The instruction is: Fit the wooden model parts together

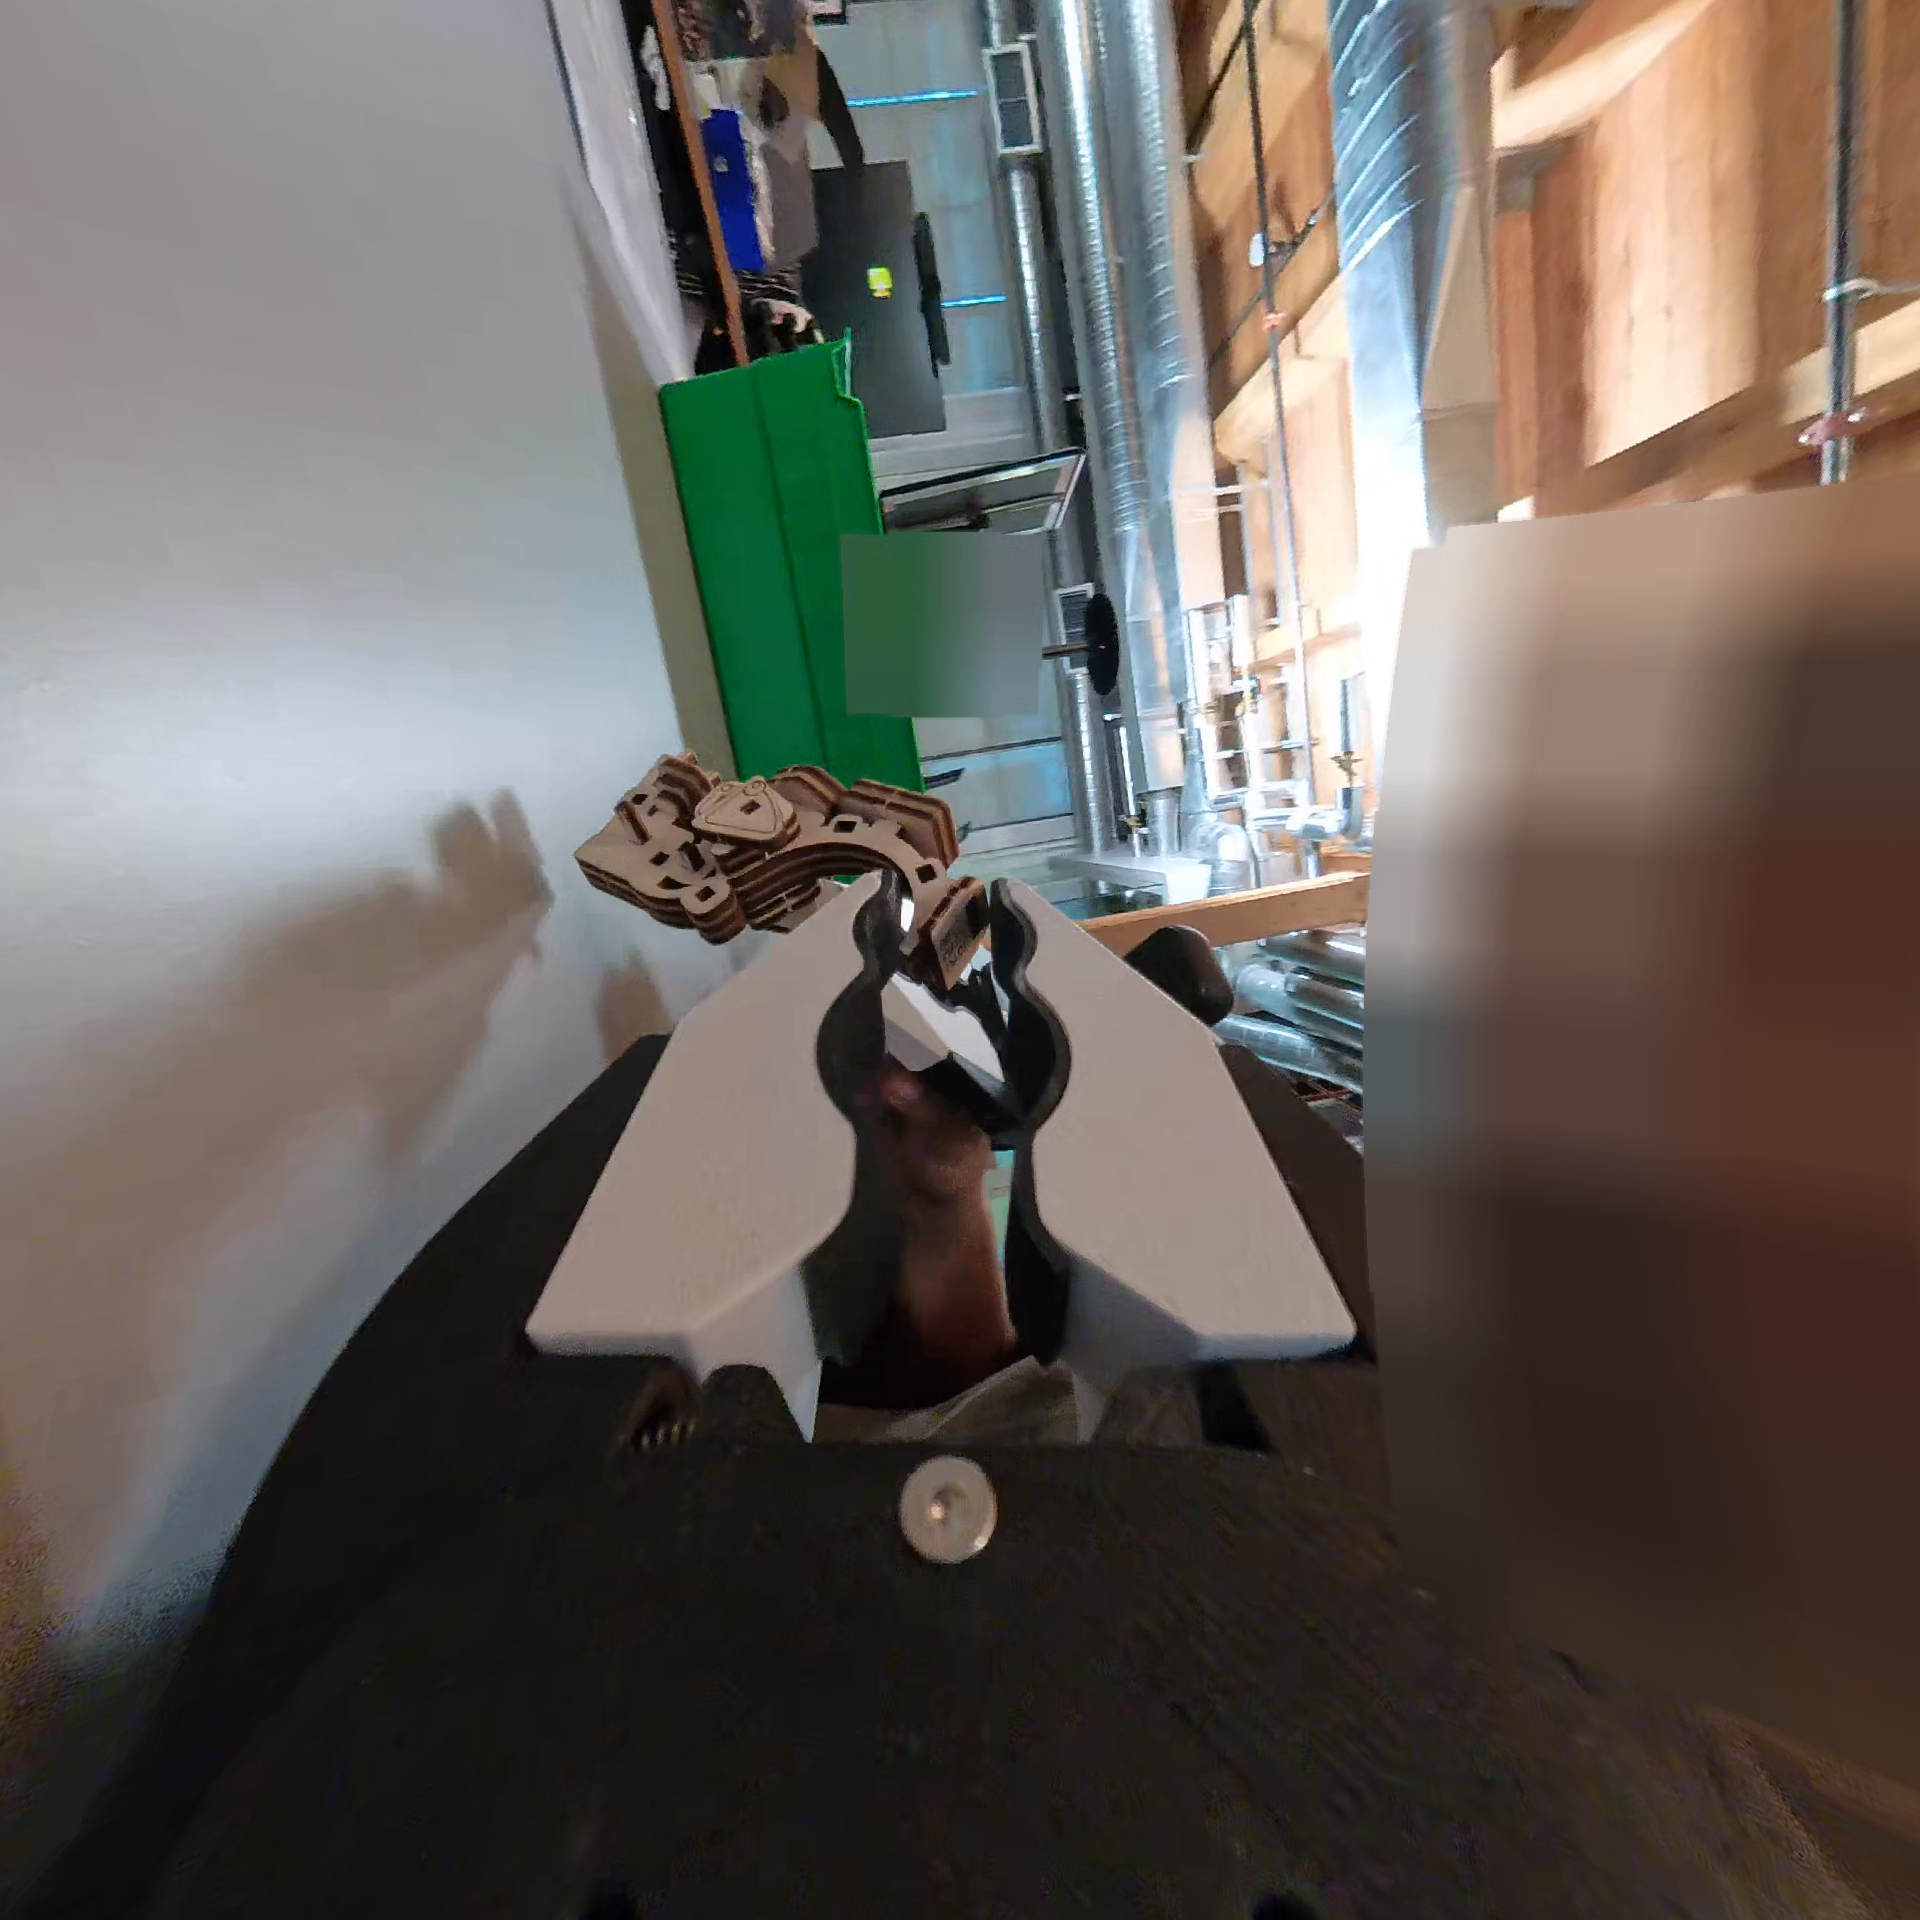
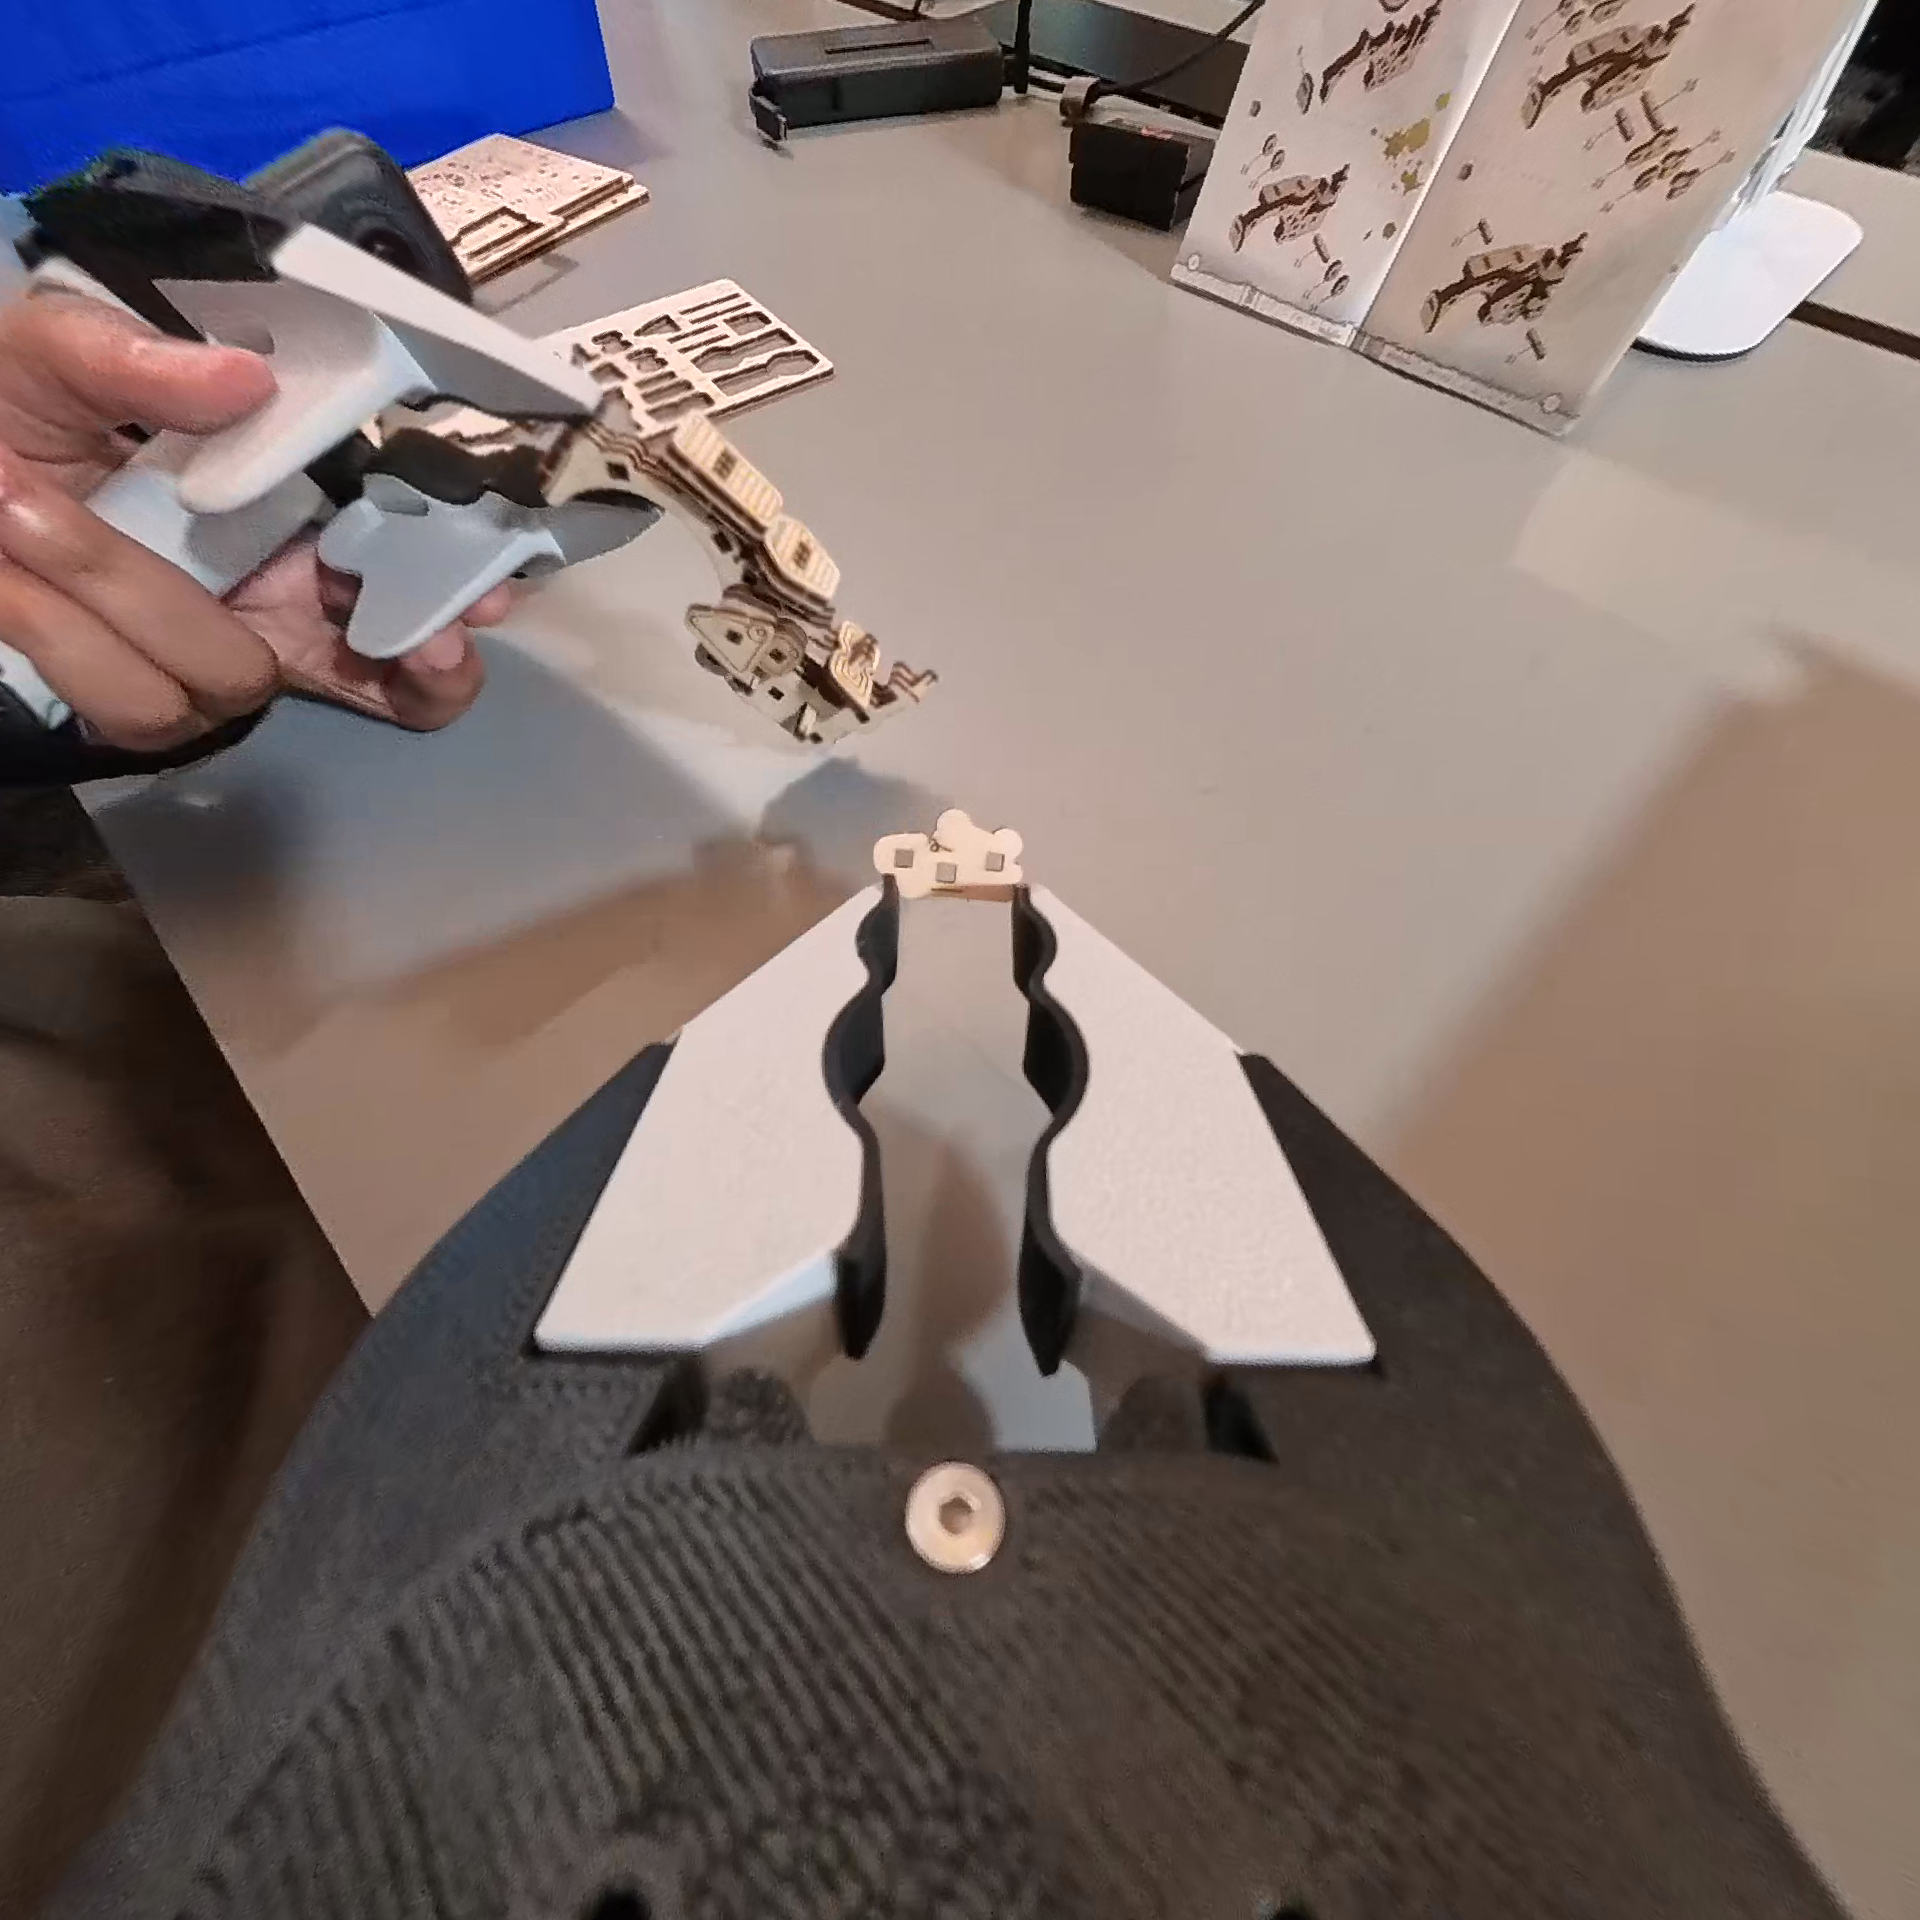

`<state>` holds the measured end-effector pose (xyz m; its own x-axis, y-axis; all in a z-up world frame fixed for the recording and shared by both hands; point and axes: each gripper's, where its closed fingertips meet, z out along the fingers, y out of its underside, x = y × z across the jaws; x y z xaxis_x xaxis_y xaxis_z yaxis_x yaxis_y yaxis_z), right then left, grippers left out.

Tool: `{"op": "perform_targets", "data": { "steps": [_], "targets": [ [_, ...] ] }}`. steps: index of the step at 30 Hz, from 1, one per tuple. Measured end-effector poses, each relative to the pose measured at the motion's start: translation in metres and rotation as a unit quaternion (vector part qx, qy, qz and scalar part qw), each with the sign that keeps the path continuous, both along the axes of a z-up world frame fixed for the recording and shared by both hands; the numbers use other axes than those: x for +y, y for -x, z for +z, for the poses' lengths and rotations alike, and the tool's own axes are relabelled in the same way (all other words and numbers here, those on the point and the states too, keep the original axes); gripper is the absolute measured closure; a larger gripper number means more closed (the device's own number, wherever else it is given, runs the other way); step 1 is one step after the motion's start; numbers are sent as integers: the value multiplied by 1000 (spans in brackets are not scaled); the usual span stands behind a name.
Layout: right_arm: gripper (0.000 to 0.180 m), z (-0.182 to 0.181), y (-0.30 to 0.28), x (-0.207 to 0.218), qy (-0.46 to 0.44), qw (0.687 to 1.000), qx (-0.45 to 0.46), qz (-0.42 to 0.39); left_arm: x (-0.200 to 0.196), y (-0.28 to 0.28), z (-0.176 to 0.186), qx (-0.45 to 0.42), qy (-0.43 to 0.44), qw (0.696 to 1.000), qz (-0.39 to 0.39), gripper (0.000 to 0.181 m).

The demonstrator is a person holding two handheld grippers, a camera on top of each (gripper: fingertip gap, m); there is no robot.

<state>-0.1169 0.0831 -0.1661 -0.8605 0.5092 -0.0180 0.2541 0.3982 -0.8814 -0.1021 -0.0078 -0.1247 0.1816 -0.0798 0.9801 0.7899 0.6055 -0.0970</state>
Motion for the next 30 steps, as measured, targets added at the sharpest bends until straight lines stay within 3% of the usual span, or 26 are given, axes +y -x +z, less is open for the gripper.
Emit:
{"op": "perform_targets", "data": {
  "steps": [1, 13, 21, 30],
  "targets": [
    [159, 0, 0, 0, 1, 1000, -1, 0, 0, 0, -1, -1, 1, 1000, 0, 167],
    [159, 0, -1, 0, 4, 1000, -4, 3, 5, -7, -7, 47, 124, 990, -50, 164],
    [159, 1, -1, -1, 6, 1000, -5, 4, -7, -5, -35, 73, 289, 952, -71, 156],
    [159, 0, -1, -1, 7, 1000, -7, 5, -9, -6, -53, 90, 386, 914, -92, 155]
  ]
}}
